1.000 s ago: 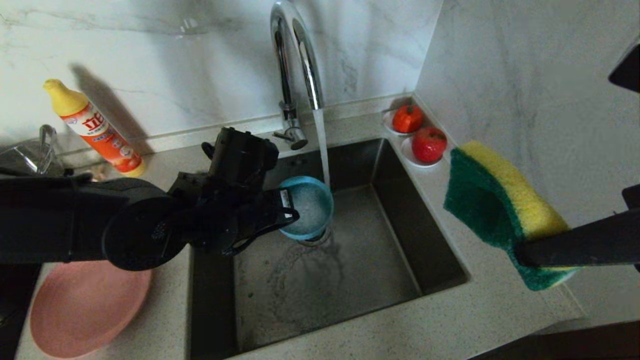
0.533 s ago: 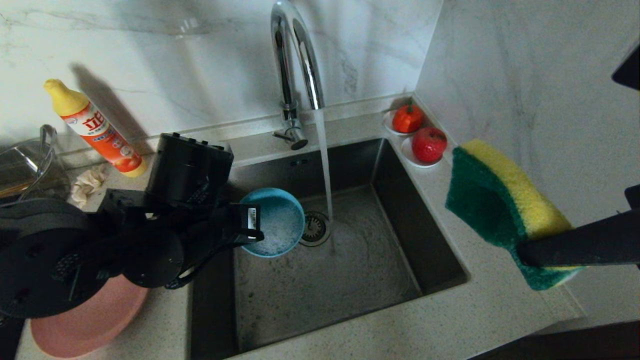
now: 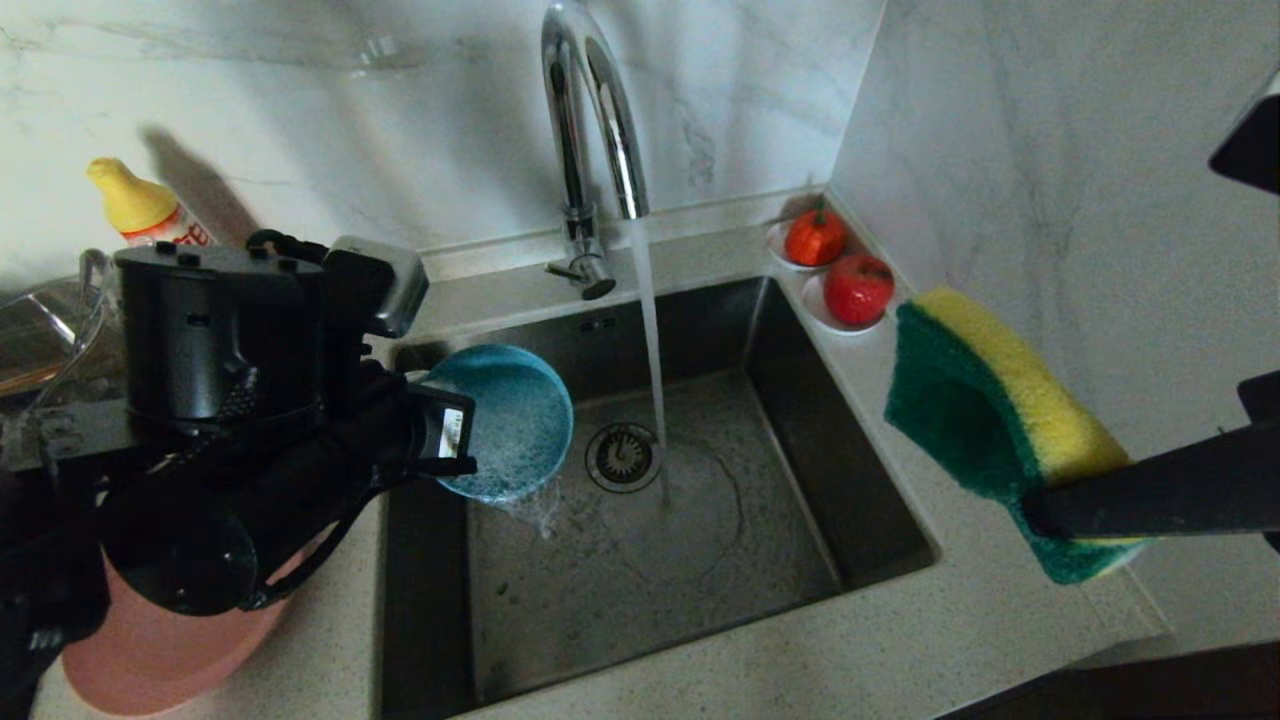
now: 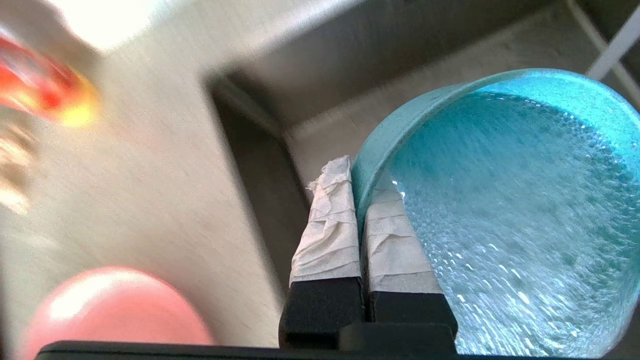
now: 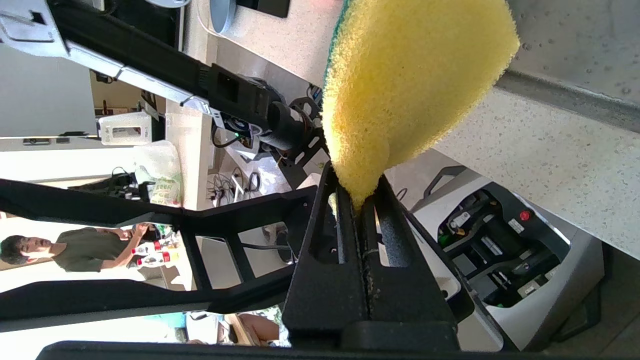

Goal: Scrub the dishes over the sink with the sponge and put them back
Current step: Rinse the bowl

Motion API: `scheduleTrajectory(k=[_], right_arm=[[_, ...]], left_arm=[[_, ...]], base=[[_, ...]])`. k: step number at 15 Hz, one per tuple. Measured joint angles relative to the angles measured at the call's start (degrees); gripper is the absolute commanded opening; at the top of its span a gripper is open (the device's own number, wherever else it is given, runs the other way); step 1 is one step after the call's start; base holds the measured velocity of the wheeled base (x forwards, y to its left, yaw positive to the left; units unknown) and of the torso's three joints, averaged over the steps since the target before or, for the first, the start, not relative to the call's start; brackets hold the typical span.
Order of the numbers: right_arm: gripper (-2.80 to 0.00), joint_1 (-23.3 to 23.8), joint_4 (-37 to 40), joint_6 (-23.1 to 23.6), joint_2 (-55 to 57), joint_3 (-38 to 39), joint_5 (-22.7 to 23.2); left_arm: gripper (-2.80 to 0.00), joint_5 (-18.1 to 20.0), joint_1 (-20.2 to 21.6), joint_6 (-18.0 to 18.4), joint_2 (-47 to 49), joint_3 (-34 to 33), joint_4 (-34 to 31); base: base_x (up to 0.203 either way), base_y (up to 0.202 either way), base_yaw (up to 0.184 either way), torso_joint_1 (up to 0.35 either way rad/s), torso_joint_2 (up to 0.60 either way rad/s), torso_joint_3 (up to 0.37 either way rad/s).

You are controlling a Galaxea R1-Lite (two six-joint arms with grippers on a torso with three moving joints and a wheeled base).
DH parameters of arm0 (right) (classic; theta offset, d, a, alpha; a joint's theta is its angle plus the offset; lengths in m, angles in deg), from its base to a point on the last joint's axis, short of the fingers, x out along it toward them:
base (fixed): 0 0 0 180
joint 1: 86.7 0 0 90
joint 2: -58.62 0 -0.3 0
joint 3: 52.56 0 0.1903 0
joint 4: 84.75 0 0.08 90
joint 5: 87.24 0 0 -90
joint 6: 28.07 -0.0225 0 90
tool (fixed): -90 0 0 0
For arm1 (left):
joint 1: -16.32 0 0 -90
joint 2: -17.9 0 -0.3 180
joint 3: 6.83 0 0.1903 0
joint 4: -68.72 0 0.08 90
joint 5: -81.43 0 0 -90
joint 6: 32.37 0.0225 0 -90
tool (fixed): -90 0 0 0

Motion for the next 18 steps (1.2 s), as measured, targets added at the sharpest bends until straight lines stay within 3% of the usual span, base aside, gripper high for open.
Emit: scheduleTrajectory(k=[9,18], right_arm=[[-2.80,0.5,-0.9,0.8,0.8,-0.1,0.0],[-2.80,2.4,-1.8,1.0,1.8,0.1,1.2]], left_arm=[[-2.80,0.1,-0.7,21.2,-2.6,-7.4,20.2],[-2.80,1.3,-1.5,36.3,-2.4,-11.5,34.5]], base=[[0.000,0.000,0.000,0.000,0.00,0.000],[0.000,0.000,0.000,0.000,0.00,0.000]])
